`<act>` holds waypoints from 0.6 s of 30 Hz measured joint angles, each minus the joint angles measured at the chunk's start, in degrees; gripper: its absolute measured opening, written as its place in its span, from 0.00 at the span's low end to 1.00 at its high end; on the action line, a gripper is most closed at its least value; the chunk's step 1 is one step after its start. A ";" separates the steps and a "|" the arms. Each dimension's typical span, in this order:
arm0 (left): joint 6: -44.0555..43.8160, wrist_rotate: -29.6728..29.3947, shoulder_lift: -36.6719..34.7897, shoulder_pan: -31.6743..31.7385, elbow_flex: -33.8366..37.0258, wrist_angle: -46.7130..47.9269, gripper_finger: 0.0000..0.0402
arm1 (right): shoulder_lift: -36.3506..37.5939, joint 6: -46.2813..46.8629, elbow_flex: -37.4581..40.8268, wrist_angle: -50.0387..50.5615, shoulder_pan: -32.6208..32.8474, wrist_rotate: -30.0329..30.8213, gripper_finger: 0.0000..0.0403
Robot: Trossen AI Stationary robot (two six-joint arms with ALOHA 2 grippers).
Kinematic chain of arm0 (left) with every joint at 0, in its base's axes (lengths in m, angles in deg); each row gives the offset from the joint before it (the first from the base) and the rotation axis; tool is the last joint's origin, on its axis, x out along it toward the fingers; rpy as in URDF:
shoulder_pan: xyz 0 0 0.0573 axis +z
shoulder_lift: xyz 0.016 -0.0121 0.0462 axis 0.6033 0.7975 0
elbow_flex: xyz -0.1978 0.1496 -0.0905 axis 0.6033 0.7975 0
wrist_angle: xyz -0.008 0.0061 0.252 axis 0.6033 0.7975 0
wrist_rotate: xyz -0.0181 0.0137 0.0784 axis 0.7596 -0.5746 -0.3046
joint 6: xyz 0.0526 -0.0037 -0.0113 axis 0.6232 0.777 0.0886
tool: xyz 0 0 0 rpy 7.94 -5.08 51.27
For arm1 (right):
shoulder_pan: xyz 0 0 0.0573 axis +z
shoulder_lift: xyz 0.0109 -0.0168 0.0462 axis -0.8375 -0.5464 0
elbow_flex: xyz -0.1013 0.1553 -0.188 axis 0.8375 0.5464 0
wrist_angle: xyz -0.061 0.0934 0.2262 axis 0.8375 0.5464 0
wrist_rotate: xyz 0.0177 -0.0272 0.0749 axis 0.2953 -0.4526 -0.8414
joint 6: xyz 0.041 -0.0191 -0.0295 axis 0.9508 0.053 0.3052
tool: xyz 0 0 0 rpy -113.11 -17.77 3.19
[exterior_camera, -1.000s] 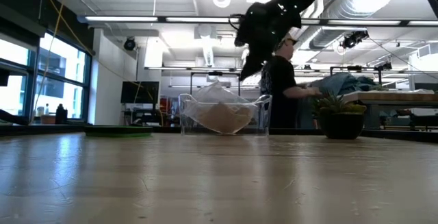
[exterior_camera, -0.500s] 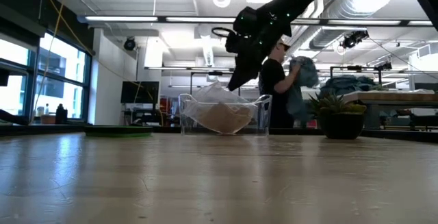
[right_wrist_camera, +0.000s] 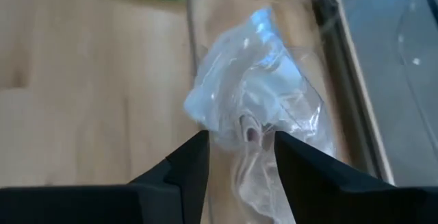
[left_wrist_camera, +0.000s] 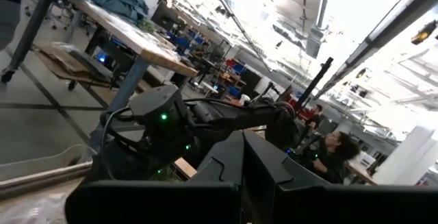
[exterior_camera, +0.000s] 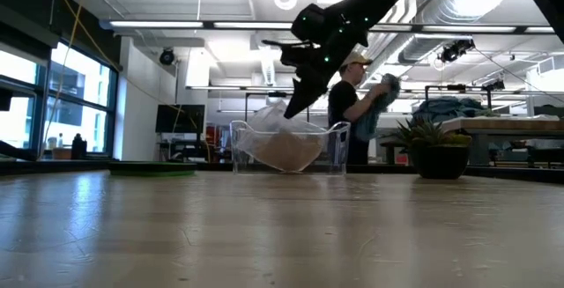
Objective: Roll bandage
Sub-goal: Put the bagged bandage into the transparent bin
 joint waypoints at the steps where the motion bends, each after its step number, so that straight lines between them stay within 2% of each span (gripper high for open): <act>1: -0.33 0.02 0.00 0.16 0.00 0.04 0.00 | -0.39 -0.03 0.00 -0.01 -0.14 0.76 0.39; 9: -3.15 0.17 0.00 0.23 0.00 0.93 0.00 | -1.95 -4.27 0.00 -3.94 -0.81 8.88 0.36; 11: -3.32 0.13 0.00 0.23 0.00 1.03 0.00 | -2.02 -5.92 0.00 -5.30 -0.92 10.10 0.29; 14: -3.32 0.23 0.00 0.23 0.00 0.98 0.00 | -2.05 -6.99 0.00 -5.29 -0.99 11.36 0.07; 18: -3.98 2.08 0.00 0.23 0.00 0.89 0.00 | -1.68 -7.21 -0.20 -3.65 -1.03 13.37 0.01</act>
